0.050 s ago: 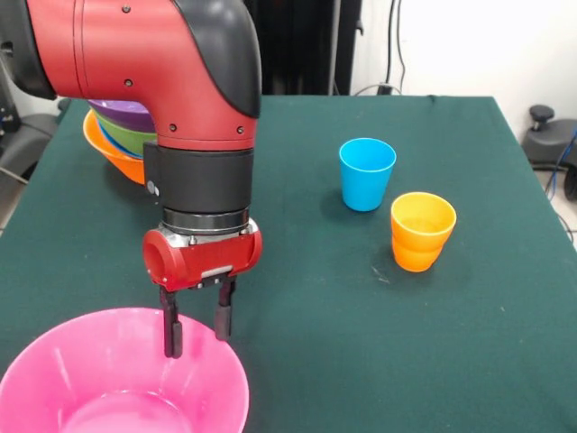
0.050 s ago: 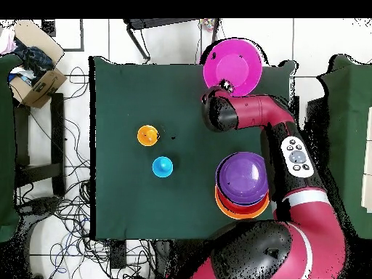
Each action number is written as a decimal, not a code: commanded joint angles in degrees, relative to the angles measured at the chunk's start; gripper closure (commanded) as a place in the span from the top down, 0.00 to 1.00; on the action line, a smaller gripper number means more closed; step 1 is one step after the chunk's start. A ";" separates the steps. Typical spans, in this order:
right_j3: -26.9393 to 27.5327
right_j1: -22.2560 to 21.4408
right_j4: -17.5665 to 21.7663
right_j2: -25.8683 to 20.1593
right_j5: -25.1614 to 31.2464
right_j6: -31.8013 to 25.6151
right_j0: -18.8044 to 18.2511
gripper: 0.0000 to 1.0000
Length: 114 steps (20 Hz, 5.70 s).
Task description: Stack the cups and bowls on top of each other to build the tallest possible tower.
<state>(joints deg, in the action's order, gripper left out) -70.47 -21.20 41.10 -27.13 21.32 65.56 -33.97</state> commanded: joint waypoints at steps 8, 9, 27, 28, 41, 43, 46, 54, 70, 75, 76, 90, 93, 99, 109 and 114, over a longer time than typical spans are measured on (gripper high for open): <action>-3.09 1.78 -0.72 2.56 1.88 4.94 0.54 1.00; -3.50 1.26 -0.95 2.44 2.23 4.77 0.36 1.00; -7.54 0.06 -3.29 0.09 2.64 2.64 -1.48 1.00; -7.49 0.36 -3.29 0.05 2.54 2.70 -1.47 1.00; -3.91 3.11 0.22 2.88 -2.27 4.26 0.79 1.00; -3.22 3.59 0.60 3.34 -3.25 4.63 1.18 1.00; -2.40 4.19 0.87 4.24 -4.58 5.19 1.82 1.00; -1.04 5.13 0.60 5.91 -6.34 4.98 2.73 1.00; 2.49 8.82 -0.86 8.24 -6.42 5.56 3.58 1.00; 4.83 11.95 -1.03 7.87 -7.04 5.16 3.43 1.00; 4.95 12.36 -0.99 7.39 -7.52 4.87 3.09 1.00; -1.59 9.23 -3.99 -2.04 -13.74 5.16 -4.90 0.00; -4.06 4.60 -3.61 1.59 -13.64 6.23 -2.68 0.00; -5.82 -0.57 -4.37 11.80 -16.08 12.37 4.37 0.00; -11.30 -10.64 -8.34 34.26 -21.12 21.49 18.39 0.00; -10.85 -13.08 -4.92 35.09 -19.47 19.61 18.94 0.00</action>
<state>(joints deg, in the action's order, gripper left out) -79.20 -28.08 33.54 2.84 1.49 79.98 -16.02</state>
